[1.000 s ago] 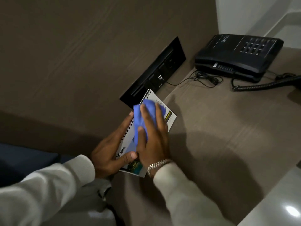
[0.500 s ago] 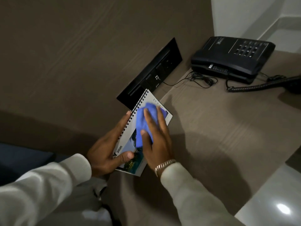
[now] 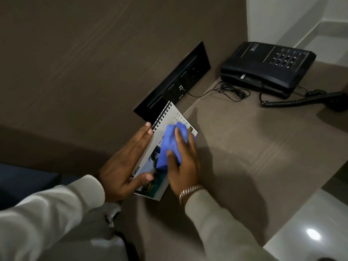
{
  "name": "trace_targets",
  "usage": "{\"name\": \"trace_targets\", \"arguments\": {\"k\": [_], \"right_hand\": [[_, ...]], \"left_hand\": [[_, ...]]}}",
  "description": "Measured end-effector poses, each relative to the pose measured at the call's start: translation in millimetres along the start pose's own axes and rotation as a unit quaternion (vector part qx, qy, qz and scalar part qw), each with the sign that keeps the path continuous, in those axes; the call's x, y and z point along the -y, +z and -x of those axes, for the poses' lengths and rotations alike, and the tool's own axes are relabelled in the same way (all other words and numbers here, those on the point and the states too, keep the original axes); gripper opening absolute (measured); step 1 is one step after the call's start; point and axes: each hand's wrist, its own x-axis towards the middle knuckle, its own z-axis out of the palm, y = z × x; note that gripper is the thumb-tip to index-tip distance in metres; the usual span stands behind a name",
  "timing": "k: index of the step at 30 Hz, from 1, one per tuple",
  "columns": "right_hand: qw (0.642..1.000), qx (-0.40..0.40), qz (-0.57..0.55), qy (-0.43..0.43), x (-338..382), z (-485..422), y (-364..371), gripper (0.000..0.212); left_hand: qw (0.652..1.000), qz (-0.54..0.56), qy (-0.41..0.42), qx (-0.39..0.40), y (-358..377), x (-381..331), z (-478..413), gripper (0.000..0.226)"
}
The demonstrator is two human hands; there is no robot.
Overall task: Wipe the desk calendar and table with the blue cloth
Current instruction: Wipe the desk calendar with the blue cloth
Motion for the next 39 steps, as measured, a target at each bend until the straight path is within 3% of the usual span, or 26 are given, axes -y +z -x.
{"name": "trace_targets", "arguments": {"k": [5,8,12,15,20,27,31,36,39], "right_hand": [[0.993,-0.031,0.077,0.081,-10.0,-21.1,-8.4,0.055],[0.989,-0.02,0.138,0.041,-8.8,11.3,0.3,0.056],[0.996,0.027,0.088,-0.01,5.4,24.0,7.3,0.055],[0.998,0.018,0.043,-0.038,16.5,-7.0,5.3,0.055],[0.989,-0.032,0.13,0.064,-1.4,-23.1,-4.9,0.053],[0.994,0.067,0.085,-0.008,-3.2,48.1,19.5,0.061],[0.995,0.045,0.066,-0.065,-0.1,15.3,8.4,0.061],[0.986,-0.008,0.146,0.076,-6.6,-20.9,-10.0,0.059],[0.982,0.05,0.154,0.097,-6.0,2.3,-3.8,0.063]], "left_hand": [[0.999,-0.031,-0.011,0.015,-0.4,1.9,0.9,0.088],[0.997,-0.072,-0.017,0.026,-1.5,2.2,1.0,0.089],[0.996,-0.077,-0.027,0.029,-1.0,1.2,0.4,0.088],[0.997,-0.075,-0.024,0.027,0.5,3.9,1.3,0.089],[0.998,-0.056,-0.016,0.018,1.7,6.9,1.3,0.09],[0.999,-0.044,-0.005,0.02,1.3,8.5,2.3,0.091],[0.999,-0.039,0.003,0.012,4.4,10.9,3.2,0.091],[1.0,-0.025,-0.006,0.006,4.5,10.0,2.1,0.093],[0.999,-0.029,-0.016,0.014,3.1,7.5,2.8,0.093]]}}
